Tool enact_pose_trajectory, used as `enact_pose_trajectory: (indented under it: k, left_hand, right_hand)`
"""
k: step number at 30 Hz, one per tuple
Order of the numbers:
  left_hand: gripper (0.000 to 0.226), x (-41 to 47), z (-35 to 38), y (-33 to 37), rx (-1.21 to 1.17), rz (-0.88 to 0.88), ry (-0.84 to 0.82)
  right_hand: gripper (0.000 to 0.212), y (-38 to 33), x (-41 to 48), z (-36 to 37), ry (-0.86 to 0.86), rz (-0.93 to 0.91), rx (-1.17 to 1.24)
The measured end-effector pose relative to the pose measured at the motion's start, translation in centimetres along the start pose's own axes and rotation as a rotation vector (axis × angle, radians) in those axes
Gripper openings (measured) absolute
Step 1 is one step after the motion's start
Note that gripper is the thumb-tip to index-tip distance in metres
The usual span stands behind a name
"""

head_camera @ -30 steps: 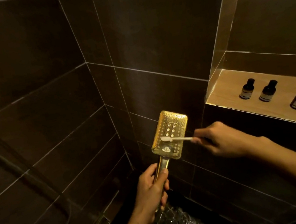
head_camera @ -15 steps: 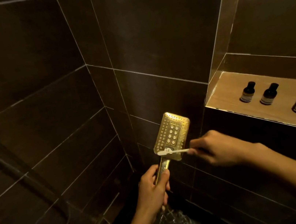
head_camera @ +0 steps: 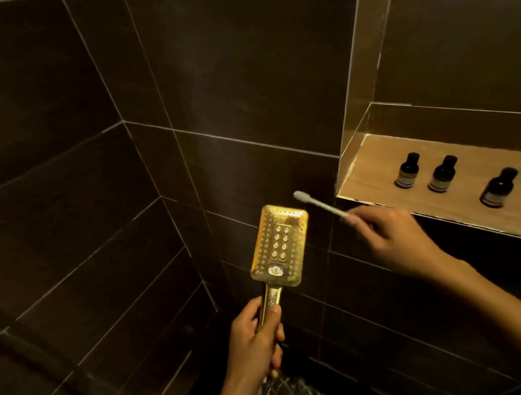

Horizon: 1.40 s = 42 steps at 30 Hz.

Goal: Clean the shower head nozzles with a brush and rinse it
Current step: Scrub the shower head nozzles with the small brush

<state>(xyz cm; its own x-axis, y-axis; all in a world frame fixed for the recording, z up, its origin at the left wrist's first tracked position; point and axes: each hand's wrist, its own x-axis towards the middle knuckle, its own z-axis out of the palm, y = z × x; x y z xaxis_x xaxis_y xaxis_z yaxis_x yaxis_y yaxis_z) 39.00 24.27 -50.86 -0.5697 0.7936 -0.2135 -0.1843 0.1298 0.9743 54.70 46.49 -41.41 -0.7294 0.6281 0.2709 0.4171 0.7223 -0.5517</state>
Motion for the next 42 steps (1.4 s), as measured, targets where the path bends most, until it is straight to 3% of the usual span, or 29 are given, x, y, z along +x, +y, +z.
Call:
enact_pose_trajectory:
  k: [6,22,27,29,31,33,37,40,42]
  left_hand:
    - [0.015,0.9,1.2,-0.2,-0.073,-0.048,-0.027]
    - [0.011,1.5,2.7,-0.8,-0.113,-0.11,-0.028]
    - [0.011,1.3,2.4,-0.4,-0.098,-0.087,-0.025]
    - [0.012,1.2,2.1,0.0,-0.088,-0.073,-0.021]
    - [0.013,1.1,1.7,0.7,-0.091,-0.061,-0.009]
    - [0.013,1.1,1.6,1.3,-0.114,-0.047,0.008]
    - [0.011,1.2,1.1,2.5,-0.179,-0.025,0.055]
    - [0.013,0.8,0.1,3.7,-0.199,-0.002,0.068]
    - [0.016,0.5,-0.7,4.5,-0.184,0.012,0.071]
  right_hand:
    - [0.028,7.2,2.4,-3.7,0.121,0.267,-0.209]
    - [0.028,11.3,4.5,-2.3,0.199,0.521,-0.146]
    - [0.029,10.9,4.2,-2.3,0.193,0.514,-0.17]
    - [0.029,10.1,3.4,-1.9,0.281,0.384,-0.27]
    - [0.021,7.5,2.4,-0.8,0.356,0.152,-0.206]
    - [0.018,3.5,1.2,0.7,0.25,0.079,-0.05]
    - [0.027,-3.5,0.4,5.7,-0.263,0.255,0.397]
    - [0.026,-7.5,0.4,9.1,-0.425,0.264,0.803]
    - [0.028,-9.4,0.9,10.5,-0.456,0.284,0.952]
